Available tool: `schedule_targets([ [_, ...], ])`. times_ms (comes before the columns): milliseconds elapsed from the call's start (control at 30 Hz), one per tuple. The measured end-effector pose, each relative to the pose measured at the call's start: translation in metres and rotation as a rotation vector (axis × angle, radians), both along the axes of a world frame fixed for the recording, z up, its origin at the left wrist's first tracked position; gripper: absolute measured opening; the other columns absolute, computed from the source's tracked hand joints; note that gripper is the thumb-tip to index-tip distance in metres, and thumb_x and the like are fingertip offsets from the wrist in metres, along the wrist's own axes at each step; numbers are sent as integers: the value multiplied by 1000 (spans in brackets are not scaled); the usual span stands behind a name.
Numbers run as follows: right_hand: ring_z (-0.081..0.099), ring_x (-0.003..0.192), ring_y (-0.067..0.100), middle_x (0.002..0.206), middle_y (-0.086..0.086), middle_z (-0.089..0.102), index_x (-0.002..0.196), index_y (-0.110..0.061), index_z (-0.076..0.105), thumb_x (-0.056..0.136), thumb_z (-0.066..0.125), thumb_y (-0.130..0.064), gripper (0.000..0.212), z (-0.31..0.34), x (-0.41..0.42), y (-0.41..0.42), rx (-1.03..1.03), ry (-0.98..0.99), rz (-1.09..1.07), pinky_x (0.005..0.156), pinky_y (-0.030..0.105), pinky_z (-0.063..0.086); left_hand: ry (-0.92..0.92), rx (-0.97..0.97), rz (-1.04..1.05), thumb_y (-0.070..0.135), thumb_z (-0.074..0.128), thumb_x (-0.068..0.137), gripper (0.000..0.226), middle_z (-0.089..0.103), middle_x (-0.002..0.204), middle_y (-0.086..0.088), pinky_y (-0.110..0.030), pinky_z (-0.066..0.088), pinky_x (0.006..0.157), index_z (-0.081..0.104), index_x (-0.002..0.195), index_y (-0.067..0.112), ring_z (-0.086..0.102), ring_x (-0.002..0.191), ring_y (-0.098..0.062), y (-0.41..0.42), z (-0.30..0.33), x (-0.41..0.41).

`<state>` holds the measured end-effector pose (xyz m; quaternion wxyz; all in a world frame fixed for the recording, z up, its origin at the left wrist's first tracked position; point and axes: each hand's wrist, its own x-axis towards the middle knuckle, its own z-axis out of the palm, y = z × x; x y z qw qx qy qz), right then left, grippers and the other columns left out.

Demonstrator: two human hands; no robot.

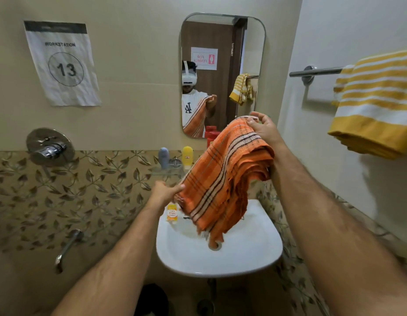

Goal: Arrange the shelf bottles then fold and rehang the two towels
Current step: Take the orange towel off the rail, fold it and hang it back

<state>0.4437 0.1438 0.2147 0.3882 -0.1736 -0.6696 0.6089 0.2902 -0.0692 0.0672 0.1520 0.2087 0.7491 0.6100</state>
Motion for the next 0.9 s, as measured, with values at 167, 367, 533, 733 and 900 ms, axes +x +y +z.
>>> schedule_targets([
  [167,64,84,24,116,14,55,126,-17,48,99,52,-4,30,-10,-16,-21,-221,91,-42,61,34,60,167,234,-262,62,56,85,63,65,117,-2,-28,50,91,59,126,14,61,112,-18,29,45,51],
  [367,62,78,22,99,13,61,120,-18,47,96,44,2,32,-8,-18,-19,-387,137,-136,77,45,60,230,398,-378,85,39,76,78,60,135,0,-47,49,102,49,136,37,57,126,-20,53,50,81],
  [533,66,90,29,94,16,62,118,-11,49,94,36,5,31,1,-5,-13,-452,168,-148,81,54,59,369,375,-263,34,85,73,74,64,116,10,-22,58,79,46,135,22,64,98,1,70,54,83],
  [733,69,77,26,88,18,63,96,-3,58,93,50,-4,8,6,13,-10,-426,150,-62,57,35,60,380,429,-78,33,69,84,29,70,104,7,-43,57,89,62,112,27,67,101,-15,88,68,75],
  [900,73,90,29,95,16,71,107,-7,64,96,60,-21,19,11,37,1,-285,86,100,75,37,62,91,613,-118,15,59,93,13,72,94,3,-33,58,84,66,96,25,69,91,-16,100,79,79],
])
